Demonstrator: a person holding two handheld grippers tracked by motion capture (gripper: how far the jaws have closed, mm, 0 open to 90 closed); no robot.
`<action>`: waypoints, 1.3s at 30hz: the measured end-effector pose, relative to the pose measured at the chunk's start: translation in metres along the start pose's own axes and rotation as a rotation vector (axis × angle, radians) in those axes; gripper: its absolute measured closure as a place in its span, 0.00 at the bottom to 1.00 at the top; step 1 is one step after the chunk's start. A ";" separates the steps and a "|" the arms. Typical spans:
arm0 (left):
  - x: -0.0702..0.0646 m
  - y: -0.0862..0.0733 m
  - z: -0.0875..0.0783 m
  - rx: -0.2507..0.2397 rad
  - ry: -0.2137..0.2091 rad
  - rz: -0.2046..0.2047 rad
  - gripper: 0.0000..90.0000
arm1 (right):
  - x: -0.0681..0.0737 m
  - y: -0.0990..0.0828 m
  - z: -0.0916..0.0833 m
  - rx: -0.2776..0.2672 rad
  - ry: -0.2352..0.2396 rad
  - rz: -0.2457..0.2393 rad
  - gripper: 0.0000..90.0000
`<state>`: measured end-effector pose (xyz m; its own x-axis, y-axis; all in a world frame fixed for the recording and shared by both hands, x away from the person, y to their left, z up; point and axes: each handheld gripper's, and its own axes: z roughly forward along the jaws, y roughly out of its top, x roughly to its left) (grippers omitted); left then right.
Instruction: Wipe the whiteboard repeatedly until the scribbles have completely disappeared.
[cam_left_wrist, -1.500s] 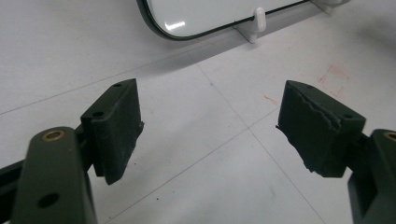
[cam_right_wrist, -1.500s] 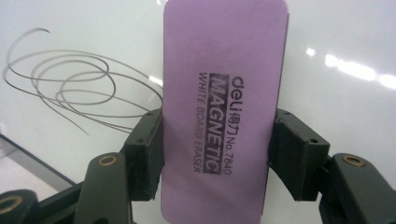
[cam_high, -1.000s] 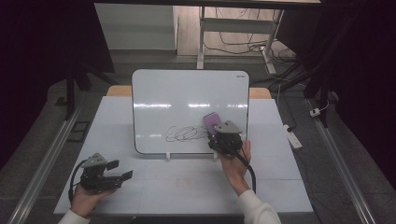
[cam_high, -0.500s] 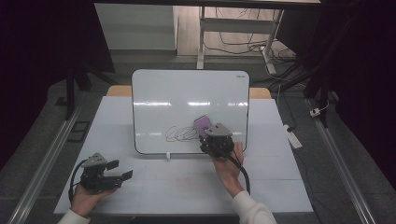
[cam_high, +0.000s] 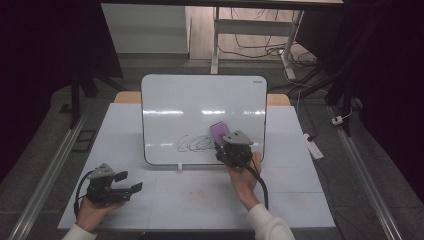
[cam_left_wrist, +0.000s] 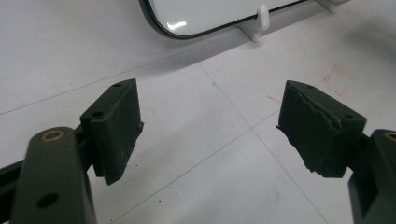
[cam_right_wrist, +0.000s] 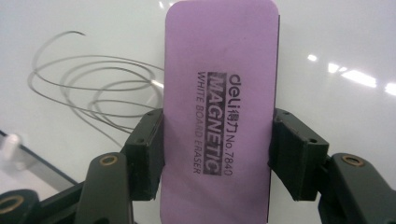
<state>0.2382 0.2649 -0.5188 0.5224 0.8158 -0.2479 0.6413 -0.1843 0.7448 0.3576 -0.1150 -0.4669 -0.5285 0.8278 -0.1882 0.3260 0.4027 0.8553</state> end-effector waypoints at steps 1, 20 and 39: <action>0.000 0.000 0.000 0.000 0.000 -0.001 0.25 | 0.004 0.000 0.001 0.001 0.008 0.005 0.45; 0.001 0.000 -0.001 -0.001 0.000 -0.005 0.25 | 0.004 0.003 0.002 -0.017 -0.011 0.017 0.45; 0.003 -0.001 -0.001 -0.004 0.000 -0.007 0.25 | -0.002 0.004 0.000 -0.023 0.000 0.030 0.45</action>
<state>0.2384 0.2681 -0.5194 0.5179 0.8172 -0.2529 0.6427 -0.1766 0.7454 0.3605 -0.1151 -0.4628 -0.5188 0.8393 -0.1624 0.3235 0.3686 0.8715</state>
